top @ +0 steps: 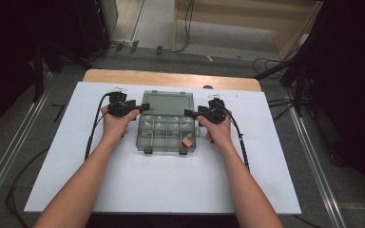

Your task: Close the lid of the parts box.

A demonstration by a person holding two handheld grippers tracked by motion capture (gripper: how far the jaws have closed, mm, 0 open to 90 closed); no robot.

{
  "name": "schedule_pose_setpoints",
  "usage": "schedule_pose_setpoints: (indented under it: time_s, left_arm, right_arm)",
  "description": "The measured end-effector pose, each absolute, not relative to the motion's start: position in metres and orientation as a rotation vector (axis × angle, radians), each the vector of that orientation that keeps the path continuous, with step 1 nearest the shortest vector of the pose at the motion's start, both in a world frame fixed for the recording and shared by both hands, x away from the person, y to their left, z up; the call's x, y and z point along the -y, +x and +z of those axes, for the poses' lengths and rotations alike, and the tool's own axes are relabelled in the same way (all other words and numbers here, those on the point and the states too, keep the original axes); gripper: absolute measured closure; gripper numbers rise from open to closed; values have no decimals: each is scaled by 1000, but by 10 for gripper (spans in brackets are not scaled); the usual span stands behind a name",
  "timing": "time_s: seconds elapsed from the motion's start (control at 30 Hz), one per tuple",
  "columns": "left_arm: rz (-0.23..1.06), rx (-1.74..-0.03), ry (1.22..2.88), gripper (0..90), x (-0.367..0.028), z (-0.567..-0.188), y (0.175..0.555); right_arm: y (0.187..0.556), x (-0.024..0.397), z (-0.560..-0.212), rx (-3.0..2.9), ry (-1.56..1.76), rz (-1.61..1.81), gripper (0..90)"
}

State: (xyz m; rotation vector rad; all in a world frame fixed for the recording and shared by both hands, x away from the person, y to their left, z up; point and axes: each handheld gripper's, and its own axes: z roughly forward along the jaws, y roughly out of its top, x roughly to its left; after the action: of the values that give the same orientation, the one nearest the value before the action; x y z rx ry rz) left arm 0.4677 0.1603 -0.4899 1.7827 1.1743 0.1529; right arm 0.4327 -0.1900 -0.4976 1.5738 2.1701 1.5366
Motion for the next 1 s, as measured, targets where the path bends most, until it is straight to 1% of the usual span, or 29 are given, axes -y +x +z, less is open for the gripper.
schedule_pose_setpoints:
  time_s: [0.1, 0.13, 0.17, 0.23, 0.33, 0.37, 0.5, 0.77, 1.0]
  left_arm:
    - [132, -1179, 1778, 240, -159, -492, 469]
    - [127, -1183, 1772, 254, -159, -493, 469]
    - [126, -1184, 1769, 264, -159, -494, 470]
    - [121, -1195, 1770, 303, -158, -495, 470]
    - [117, -1199, 1782, 321, -156, -496, 471]
    - [113, -1202, 1787, 341, -154, -497, 471]
    - [103, -1228, 1796, 343, -150, -498, 472]
    - [91, -1261, 1821, 342, -146, -502, 474]
    - [88, -1279, 1833, 336, -144, -505, 476]
  right_arm:
    - [435, 190, -500, -2160, 1612, 1533, 154]
    - [436, 190, -501, -2151, 1622, 1524, 187]
    - [436, 190, -501, -2146, 1634, 1515, 198]
    - [438, 191, -503, -2131, 1659, 1507, 227]
    - [440, 192, -508, -2121, 1684, 1483, 247]
    - [441, 192, -509, -2116, 1699, 1475, 251]
    - [444, 190, -512, -2113, 1721, 1466, 283]
    - [448, 179, -515, -2138, 1737, 1433, 293]
    - [452, 178, -518, -2151, 1754, 1414, 295]
